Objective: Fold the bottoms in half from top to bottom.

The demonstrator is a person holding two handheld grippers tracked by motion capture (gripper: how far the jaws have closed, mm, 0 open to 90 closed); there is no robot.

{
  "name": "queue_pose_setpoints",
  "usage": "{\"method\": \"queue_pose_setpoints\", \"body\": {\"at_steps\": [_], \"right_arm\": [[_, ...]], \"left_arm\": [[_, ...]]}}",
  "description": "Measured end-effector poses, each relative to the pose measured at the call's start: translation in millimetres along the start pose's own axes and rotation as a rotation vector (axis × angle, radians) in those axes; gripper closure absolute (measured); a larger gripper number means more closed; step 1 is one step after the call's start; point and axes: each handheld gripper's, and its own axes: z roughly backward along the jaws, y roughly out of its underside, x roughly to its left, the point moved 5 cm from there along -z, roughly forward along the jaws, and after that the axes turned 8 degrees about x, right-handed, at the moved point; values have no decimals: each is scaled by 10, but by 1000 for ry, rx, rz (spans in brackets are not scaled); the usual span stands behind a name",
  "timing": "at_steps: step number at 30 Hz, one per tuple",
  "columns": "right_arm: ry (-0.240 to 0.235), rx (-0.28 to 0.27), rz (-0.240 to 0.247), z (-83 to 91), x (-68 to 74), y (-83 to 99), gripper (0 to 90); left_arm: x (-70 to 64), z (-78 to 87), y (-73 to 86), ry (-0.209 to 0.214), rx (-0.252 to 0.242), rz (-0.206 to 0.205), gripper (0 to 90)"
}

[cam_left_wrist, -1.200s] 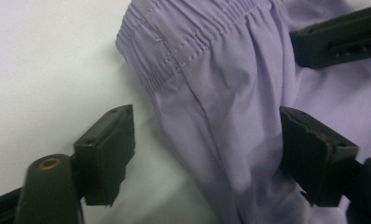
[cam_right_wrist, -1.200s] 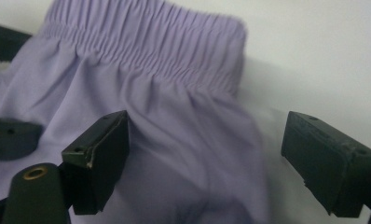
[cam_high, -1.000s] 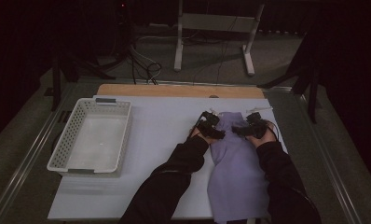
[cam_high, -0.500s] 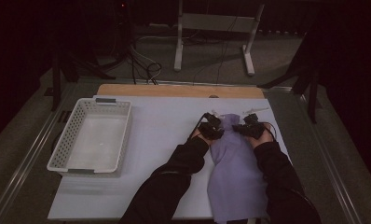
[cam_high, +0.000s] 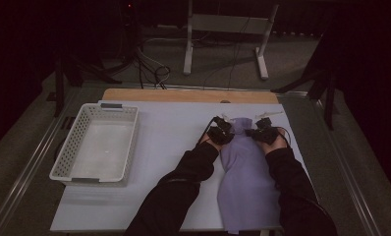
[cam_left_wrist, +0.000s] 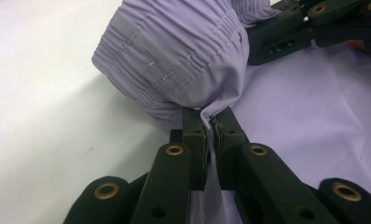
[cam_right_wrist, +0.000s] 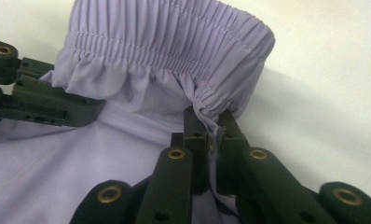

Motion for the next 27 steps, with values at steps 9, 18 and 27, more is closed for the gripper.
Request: {"method": "queue_pose_setpoints", "body": {"at_steps": [9, 18, 27], "right_arm": [[3, -47, -43, 108, -24, -107, 861], [10, -113, -50, 354, -34, -276, 861], [19, -149, -47, 577, 36, -224, 861]], "left_arm": [[86, 84, -159, 8, -65, -28, 866], [125, 289, -350, 29, -148, -93, 867], [10, 411, -352, 68, -172, -134, 872]]}}
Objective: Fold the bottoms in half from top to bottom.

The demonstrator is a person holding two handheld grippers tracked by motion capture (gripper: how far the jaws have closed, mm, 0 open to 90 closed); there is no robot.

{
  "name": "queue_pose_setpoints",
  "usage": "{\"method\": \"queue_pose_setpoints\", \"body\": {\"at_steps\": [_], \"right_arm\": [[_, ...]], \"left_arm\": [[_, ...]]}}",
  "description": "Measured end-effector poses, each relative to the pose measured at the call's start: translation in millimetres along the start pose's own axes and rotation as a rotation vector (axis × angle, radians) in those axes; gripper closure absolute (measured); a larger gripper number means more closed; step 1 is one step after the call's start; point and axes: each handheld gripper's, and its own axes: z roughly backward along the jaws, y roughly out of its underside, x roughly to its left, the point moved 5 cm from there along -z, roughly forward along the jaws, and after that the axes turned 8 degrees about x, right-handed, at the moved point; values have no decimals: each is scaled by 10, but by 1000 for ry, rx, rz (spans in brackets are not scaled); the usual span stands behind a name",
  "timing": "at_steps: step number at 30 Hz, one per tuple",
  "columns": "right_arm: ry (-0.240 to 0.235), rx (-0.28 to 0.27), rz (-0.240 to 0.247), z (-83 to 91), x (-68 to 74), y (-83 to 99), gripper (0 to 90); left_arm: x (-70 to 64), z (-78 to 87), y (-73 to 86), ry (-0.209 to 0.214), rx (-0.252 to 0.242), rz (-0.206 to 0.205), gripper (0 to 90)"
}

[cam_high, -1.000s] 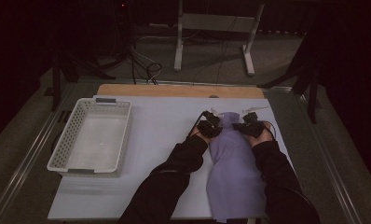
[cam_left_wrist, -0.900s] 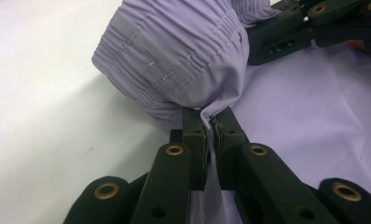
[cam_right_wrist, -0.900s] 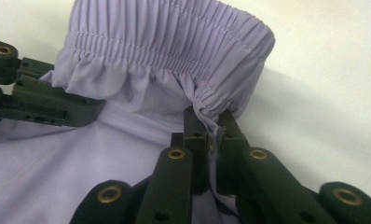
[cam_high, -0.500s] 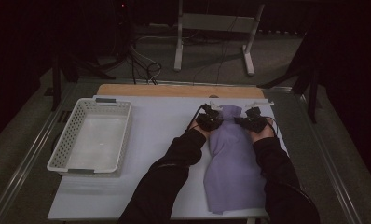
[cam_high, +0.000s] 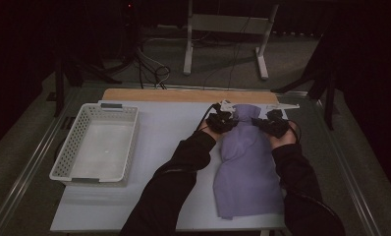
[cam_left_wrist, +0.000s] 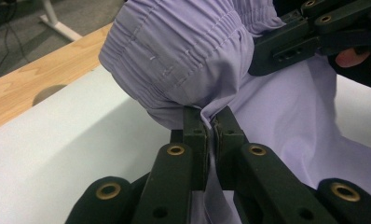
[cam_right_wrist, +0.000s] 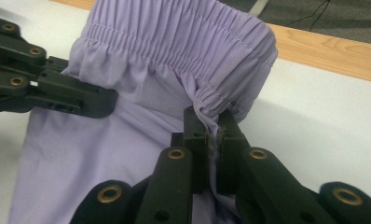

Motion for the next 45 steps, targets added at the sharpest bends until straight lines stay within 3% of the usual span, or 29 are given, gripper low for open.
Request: {"method": "queue_pose_setpoints", "body": {"at_steps": [13, 31, 40, 45], "right_arm": [[8, -25, 19, 339, 131, 136, 861], [1, -34, 8, 633, 389, 459, 860], [36, -19, 28, 790, 578, 748, 860], [26, 0, 8, 782, 647, 916, 860]], "left_arm": [[-242, 198, -17, 72, -20, -65, 872], [-535, 357, 178, 178, -25, -76, 871], [-741, 370, 365, 246, 7, -102, 870], [-831, 357, 495, 253, 40, -107, 869]]}}
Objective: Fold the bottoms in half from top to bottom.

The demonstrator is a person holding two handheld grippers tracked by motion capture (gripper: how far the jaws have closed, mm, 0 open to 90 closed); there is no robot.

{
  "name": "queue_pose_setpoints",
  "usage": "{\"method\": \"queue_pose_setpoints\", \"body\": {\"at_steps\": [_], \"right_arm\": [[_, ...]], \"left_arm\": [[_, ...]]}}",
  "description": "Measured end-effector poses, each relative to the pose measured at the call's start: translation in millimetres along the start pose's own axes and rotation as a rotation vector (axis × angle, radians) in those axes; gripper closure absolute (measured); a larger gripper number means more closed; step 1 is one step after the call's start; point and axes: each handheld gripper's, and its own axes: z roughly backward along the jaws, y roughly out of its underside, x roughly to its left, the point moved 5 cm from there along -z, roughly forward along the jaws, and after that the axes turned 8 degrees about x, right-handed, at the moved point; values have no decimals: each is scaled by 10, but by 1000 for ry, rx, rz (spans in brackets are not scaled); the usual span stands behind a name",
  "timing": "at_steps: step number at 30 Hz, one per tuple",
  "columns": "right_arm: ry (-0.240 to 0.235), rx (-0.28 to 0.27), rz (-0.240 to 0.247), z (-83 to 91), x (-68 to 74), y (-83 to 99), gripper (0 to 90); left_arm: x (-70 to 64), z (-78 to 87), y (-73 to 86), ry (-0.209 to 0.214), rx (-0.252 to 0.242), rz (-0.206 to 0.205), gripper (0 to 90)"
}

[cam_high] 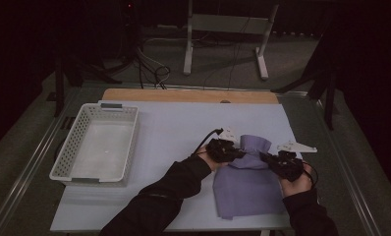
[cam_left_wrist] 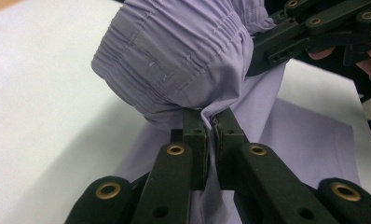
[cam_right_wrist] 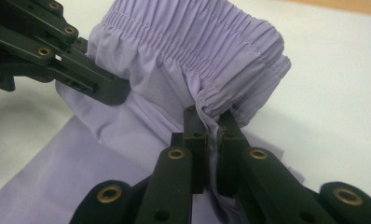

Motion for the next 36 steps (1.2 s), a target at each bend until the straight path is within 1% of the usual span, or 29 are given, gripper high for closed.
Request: {"method": "queue_pose_setpoints", "body": {"at_steps": [2, 5, 7, 8, 10, 12, 14, 17, 19, 22, 23, 27, 30, 31, 33, 36], "right_arm": [[-7, 3, -4, -11, 25, 56, 860], [-9, 21, -7, -50, 71, 136, 859], [-13, 40, -3, -90, 97, 194, 859], [-19, 46, -9, -105, 117, 220, 859], [-22, 59, -3, -123, 136, 260, 858], [-32, 67, -8, -134, 142, 288, 858], [-40, 75, -10, -145, 150, 313, 857], [-45, 89, 3, -173, 183, 351, 855], [-47, 96, 3, -202, 196, 377, 854], [-47, 113, -4, -248, 197, 405, 852], [-50, 115, 2, -258, 196, 412, 849], [-69, 127, -3, -272, 193, 440, 844], [-71, 136, 0, -282, 201, 458, 841], [-71, 138, 3, -289, 200, 465, 838], [-78, 144, 0, -299, 201, 470, 819], [-94, 141, -12, -272, 189, 446, 721]], "left_arm": [[-30, -18, 56, 1, 11, 5, 869], [-49, -60, 148, 0, 43, 4, 865], [-58, -83, 206, 6, 62, 18, 865], [-70, -93, 231, 8, 69, 19, 865], [-90, -99, 269, 18, 78, 20, 862], [-111, -98, 298, 31, 82, 36, 857], [-134, -104, 328, 34, 96, 31, 856], [-131, -124, 373, 38, 116, 35, 850], [-124, -142, 399, 43, 124, 54, 844], [-136, -160, 428, 33, 150, 43, 841], [-140, -160, 435, 33, 152, 41, 838], [-172, -148, 467, 41, 163, 45, 832], [-194, -153, 486, 39, 164, 41, 827], [-193, -151, 494, 40, 172, 42, 819], [-206, -143, 497, 40, 170, 35, 813], [-219, -81, 486, 39, 160, 33, 761]]}}
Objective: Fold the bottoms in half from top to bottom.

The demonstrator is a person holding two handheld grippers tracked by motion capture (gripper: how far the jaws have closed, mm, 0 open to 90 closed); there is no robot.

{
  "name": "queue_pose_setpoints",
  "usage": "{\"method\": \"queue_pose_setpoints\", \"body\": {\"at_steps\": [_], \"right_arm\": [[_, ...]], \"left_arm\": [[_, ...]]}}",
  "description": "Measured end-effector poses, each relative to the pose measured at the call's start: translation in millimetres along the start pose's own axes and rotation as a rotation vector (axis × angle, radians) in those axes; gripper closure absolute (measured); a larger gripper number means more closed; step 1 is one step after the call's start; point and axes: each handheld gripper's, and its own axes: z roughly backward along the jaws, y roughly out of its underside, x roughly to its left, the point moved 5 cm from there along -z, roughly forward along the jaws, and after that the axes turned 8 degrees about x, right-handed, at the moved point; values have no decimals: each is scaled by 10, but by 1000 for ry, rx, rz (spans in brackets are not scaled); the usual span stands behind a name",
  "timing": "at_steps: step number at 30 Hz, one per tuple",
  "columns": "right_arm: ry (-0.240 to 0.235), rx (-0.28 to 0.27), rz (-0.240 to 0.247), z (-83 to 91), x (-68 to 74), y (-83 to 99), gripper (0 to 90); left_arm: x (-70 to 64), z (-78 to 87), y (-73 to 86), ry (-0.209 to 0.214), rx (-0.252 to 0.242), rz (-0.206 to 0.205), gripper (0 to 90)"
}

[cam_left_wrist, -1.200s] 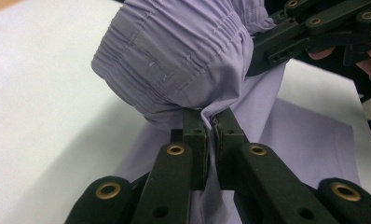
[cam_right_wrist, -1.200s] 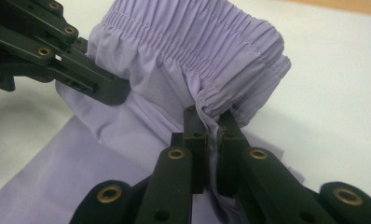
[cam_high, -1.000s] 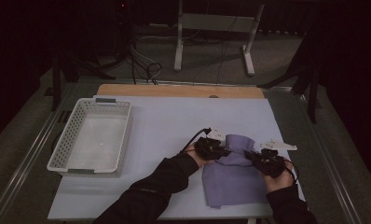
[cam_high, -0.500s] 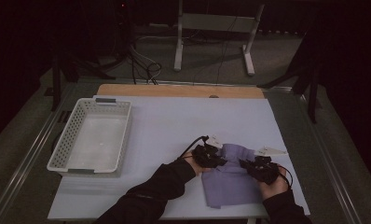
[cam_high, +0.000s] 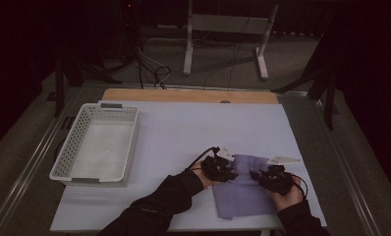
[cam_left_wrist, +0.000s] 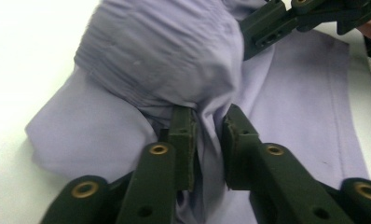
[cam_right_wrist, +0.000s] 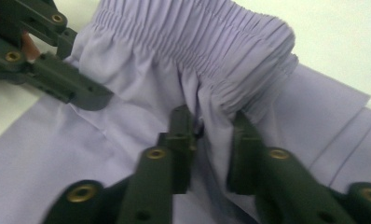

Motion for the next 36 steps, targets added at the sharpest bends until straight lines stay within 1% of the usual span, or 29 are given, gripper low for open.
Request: {"method": "queue_pose_setpoints", "body": {"at_steps": [3, 4, 5, 6, 7, 8, 10, 12, 14, 15, 16, 17, 18, 19, 20, 21, 22, 23, 26, 27, 29, 30, 32, 34, 35, 36], "right_arm": [[-7, -24, -9, 91, -30, -20, 681], [-6, -27, -5, 125, -45, -26, 673], [-6, -27, -5, 125, -45, -26, 673], [-2, -38, -7, 168, -56, -36, 656], [-1, -63, -19, 259, -86, -60, 640], [4, -69, -20, 292, -102, -69, 642], [39, -88, -14, 378, -158, -108, 662], [55, -105, -26, 456, -231, -154, 698], [69, -120, -40, 515, -304, -200, 737], [87, -117, -40, 531, -345, -218, 761], [109, -119, -37, 532, -391, -238, 805], [120, -108, -40, 521, -435, -254, 820], [125, -98, -48, 496, -480, -265, 870], [134, -93, -56, 464, -525, -274, 896], [136, -83, -64, 420, -564, -283, 896], [126, -64, -69, 369, -596, -287, 897], [122, -54, -72, 313, -621, -292, 897], [125, -47, -74, 255, -637, -297, 898], [123, -5, -81, 76, -681, -292, 898], [130, 12, -79, 23, -701, -286, 898], [121, 28, -91, -59, -729, -275, 898], [119, 37, -93, -101, -735, -267, 898], [114, 46, -96, -143, -734, -256, 897], [112, 49, -97, -163, -729, -251, 897], [108, 50, -98, -168, -724, -249, 897], [102, 49, -101, -175, -716, -248, 898]], "left_arm": [[-4, 99, 9, 4, -3, -11, 734], [-3, 141, 12, 3, -6, -12, 724], [-3, 141, 12, 3, -6, -12, 722], [19, 240, 10, -1, -26, -10, 722], [26, 274, 5, -1, -41, -1, 717], [42, 323, 1, -6, -46, 0, 717], [81, 400, -22, -21, -71, 7, 718], [135, 449, -49, -42, -86, 26, 739], [193, 458, -75, -67, -86, 39, 756], [221, 450, -90, -80, -85, 48, 769], [247, 433, -105, -83, -81, 55, 779], [272, 408, -120, -90, -79, 61, 799], [294, 376, -132, -95, -72, 68, 802], [314, 339, -139, -95, -58, 77, 821], [327, 296, -146, -96, -49, 82, 827], [341, 252, -147, -105, -32, 85, 852], [356, 209, -143, -104, -13, 87, 860], [377, 170, -135, -106, 8, 94, 885], [447, 59, -118, -117, 49, 112, 898], [469, 29, -118, -110, 53, 120, 898], [532, -36, -124, -124, 69, 127, 898], [564, -60, -135, -121, 66, 145, 898], [620, -104, -166, -118, 62, 155, 898], [650, -149, -209, -93, 56, 165, 898], [661, -172, -227, -96, 59, 164, 899], [668, -187, -248, -95, 58, 154, 899]]}}
